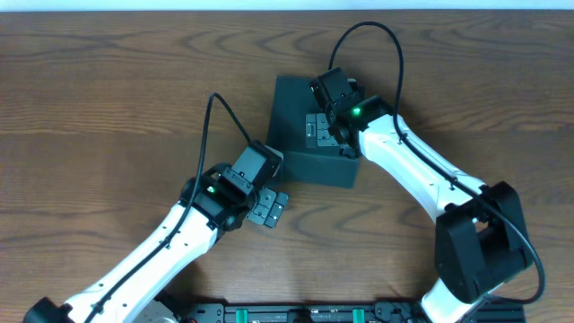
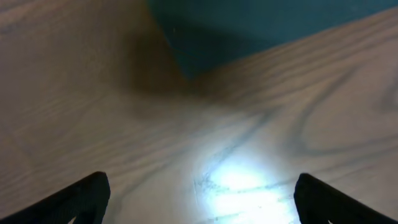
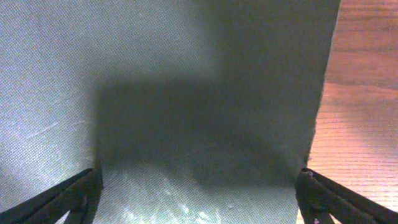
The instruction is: Pack container
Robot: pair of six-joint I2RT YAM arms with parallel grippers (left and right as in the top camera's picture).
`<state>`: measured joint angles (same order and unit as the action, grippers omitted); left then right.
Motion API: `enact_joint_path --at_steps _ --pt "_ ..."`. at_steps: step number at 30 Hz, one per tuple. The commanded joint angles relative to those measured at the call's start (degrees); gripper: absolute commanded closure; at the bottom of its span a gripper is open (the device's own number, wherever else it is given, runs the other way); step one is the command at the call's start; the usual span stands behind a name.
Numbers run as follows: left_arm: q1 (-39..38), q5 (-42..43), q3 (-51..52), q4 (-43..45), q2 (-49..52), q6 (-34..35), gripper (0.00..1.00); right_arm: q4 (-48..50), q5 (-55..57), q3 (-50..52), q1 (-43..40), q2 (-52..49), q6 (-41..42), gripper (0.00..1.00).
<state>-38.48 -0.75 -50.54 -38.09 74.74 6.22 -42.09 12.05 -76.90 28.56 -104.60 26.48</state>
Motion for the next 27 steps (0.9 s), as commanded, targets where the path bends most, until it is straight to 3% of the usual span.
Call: enact_joint_path --at_steps 1,21,27 --pt "-0.17 -2.60 2.67 4.02 0.39 0.22 0.04 -0.33 1.90 0.83 -0.46 -2.97 -0.83 0.01" --pt "-0.13 -2.95 4.22 30.93 21.53 -0.44 0.04 0.37 1.90 0.83 -0.46 -2.97 -0.81 0.01" --pt "-0.13 -6.62 4.22 35.54 24.83 -0.44 0.04 0.39 1.90 0.83 -0.46 -2.97 -0.83 0.01"
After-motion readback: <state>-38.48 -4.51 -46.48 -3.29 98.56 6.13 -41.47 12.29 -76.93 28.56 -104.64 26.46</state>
